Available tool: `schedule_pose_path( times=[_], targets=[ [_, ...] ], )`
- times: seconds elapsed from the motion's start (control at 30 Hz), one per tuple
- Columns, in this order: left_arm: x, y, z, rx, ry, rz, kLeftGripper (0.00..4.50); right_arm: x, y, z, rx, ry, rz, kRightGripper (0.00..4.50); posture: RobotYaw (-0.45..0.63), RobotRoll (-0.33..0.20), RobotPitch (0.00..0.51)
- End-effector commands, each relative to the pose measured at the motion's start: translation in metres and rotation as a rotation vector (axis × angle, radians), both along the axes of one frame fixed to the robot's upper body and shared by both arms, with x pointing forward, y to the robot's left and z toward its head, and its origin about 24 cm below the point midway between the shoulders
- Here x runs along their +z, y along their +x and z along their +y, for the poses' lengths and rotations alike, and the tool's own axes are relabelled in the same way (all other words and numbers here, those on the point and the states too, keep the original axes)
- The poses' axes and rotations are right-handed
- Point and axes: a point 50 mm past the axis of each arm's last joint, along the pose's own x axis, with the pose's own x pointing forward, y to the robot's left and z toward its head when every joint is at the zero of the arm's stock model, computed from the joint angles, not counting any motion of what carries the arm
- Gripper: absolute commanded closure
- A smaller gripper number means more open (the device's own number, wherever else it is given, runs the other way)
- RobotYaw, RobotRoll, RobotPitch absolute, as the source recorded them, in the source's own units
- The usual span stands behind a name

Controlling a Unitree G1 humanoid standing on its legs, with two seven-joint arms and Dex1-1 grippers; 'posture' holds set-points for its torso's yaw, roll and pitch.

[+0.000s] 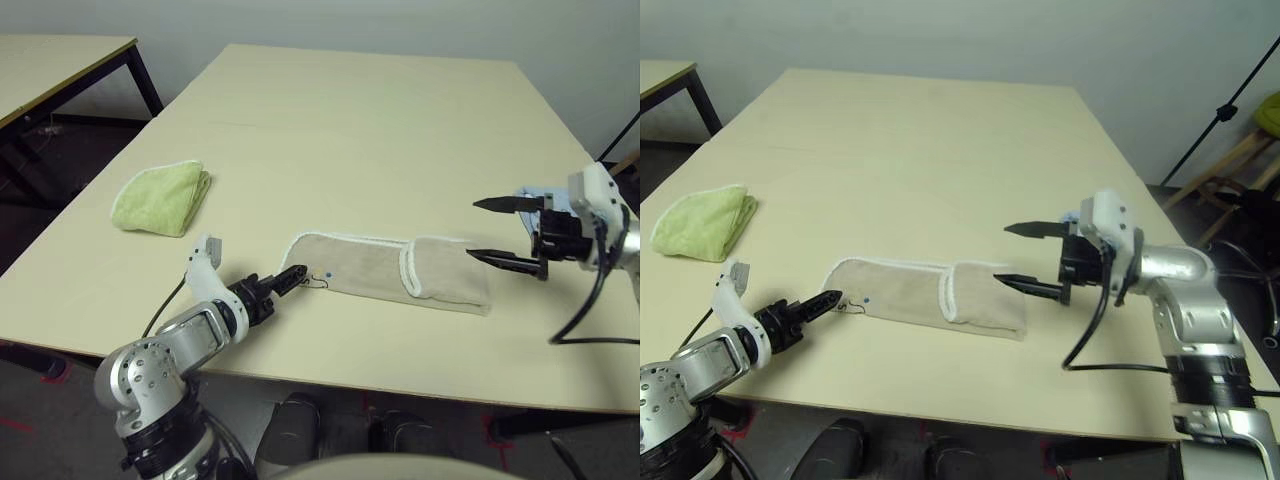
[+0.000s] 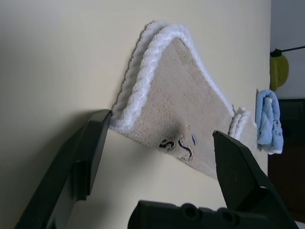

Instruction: Fold the towel and set it aside.

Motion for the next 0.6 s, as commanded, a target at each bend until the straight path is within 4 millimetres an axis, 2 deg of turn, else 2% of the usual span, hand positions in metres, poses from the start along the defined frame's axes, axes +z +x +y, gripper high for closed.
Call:
schedule_pose_path(
  times=[0.03,0.37,0.6],
  targets=[
    [-0.02,-0.006,0.001,0.009,-0.005,0.14,0.02,0.009,-0.005,-0.002,-0.001,0.001,-0.014,0.0,0.05,0.0,0.124],
    [-0.024,-0.018,0.01,-0.029,-0.054,0.182,0.02,0.013,-0.009,-0.002,-0.015,0.005,-0.008,0.0,0.04,0.0,0.128],
    [-0.018,-0.02,0.003,-0.032,-0.12,0.166,0.02,0.015,-0.004,0.003,-0.011,0.012,-0.009,0.0,0.05,0.0,0.128]
  ],
)
